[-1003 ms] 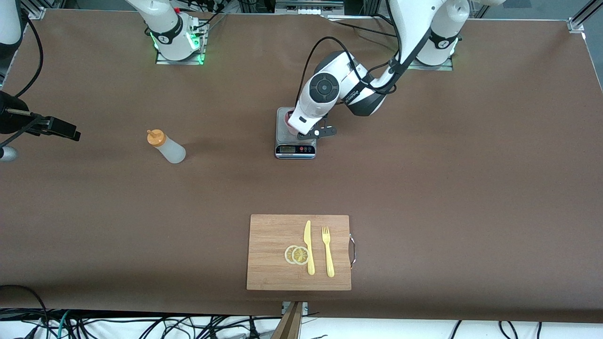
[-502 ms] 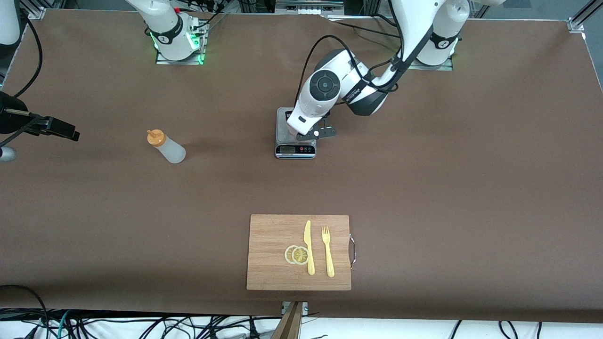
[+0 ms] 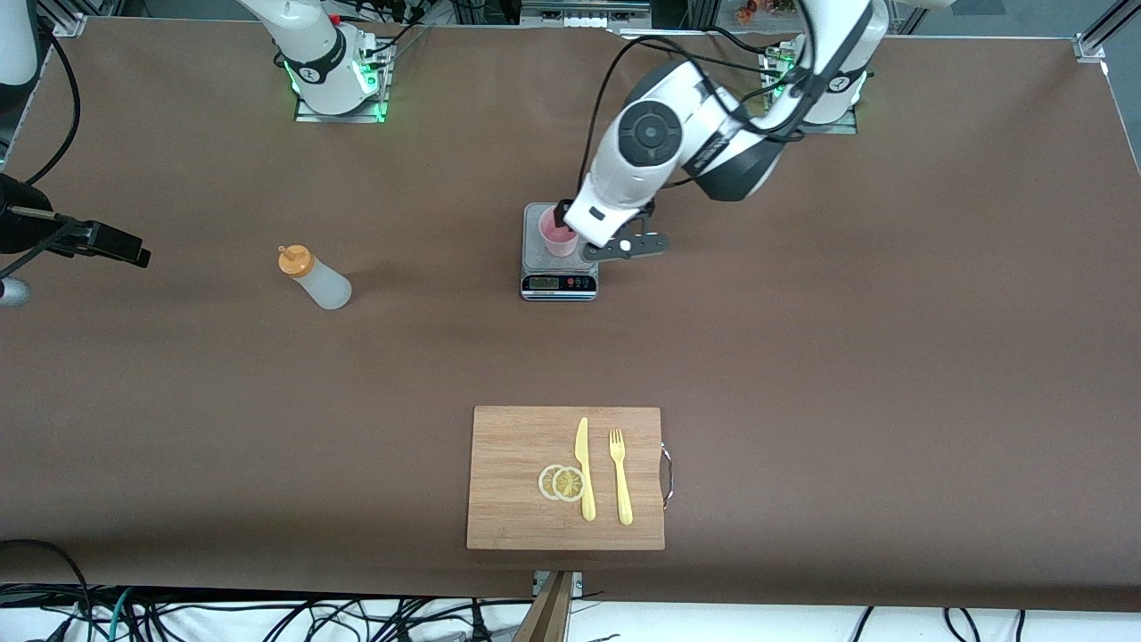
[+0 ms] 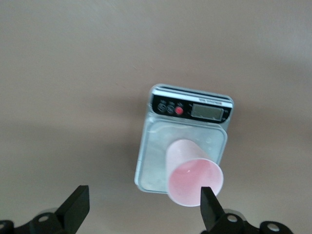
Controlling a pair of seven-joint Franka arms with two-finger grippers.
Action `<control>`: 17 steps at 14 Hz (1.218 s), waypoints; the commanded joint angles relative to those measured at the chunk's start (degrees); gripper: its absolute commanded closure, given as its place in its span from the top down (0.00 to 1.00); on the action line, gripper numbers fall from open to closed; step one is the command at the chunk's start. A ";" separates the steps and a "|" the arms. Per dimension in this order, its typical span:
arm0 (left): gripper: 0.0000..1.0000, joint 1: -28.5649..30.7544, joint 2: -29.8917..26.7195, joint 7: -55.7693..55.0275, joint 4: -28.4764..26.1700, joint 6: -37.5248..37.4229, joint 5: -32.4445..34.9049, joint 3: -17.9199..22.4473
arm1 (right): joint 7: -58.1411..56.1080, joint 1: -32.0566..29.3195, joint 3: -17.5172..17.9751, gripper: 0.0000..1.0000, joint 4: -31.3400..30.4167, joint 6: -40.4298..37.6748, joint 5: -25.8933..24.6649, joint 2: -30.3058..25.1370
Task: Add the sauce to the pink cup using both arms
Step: 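Open the left gripper and withdraw it from the cup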
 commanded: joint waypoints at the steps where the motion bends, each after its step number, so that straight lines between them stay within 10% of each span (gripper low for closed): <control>1: 1.00 6.13 -6.12 2.87 -1.32 -4.26 0.99 -0.21 | 0.21 -0.29 0.11 1.00 1.26 -0.78 -0.09 0.42; 7: 1.00 19.58 -16.49 20.86 -2.03 -16.99 1.17 0.58 | 0.21 -0.20 0.11 1.00 1.26 -0.87 -0.09 0.42; 17: 1.00 20.04 -20.64 49.86 0.78 -19.75 8.90 18.50 | 0.48 0.59 0.37 1.00 0.74 -0.69 -0.18 1.39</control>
